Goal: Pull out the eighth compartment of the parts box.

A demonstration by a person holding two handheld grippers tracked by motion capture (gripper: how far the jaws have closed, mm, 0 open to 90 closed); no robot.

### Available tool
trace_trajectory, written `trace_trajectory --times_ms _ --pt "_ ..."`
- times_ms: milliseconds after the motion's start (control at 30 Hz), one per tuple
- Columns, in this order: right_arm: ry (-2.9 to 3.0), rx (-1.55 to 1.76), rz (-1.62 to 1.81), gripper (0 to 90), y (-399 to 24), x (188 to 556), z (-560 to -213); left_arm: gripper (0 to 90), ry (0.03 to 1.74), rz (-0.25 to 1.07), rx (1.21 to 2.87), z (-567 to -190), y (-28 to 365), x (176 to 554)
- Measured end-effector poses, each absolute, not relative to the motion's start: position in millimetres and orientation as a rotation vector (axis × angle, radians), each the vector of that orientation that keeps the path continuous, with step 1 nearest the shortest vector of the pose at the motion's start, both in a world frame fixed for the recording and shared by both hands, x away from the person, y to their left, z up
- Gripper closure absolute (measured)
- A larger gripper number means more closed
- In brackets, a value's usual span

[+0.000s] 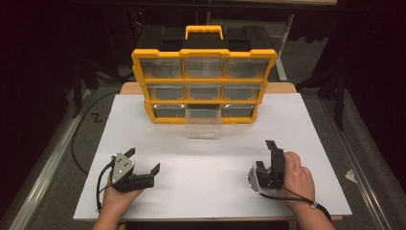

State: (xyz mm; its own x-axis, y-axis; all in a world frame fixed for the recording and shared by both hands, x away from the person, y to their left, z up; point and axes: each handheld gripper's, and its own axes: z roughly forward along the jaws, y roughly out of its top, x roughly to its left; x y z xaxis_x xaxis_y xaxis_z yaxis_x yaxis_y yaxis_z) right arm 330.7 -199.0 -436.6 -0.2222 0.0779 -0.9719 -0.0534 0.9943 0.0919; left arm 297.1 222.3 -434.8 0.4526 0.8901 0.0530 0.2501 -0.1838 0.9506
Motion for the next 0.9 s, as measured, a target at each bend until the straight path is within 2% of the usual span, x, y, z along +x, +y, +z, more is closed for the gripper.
trace_trajectory --times_ms 433,900 --pt "1.812 0.049 0.13 0.5 -203.5 332.9 -437.2 1.4 0.995 0.795 1.683 -433.9 223.6 296.0" --pt "1.922 0.388 0.337 0.7 -221.1 342.3 -438.0 1.4 1.004 0.776 1.653 -432.8 226.1 296.6"
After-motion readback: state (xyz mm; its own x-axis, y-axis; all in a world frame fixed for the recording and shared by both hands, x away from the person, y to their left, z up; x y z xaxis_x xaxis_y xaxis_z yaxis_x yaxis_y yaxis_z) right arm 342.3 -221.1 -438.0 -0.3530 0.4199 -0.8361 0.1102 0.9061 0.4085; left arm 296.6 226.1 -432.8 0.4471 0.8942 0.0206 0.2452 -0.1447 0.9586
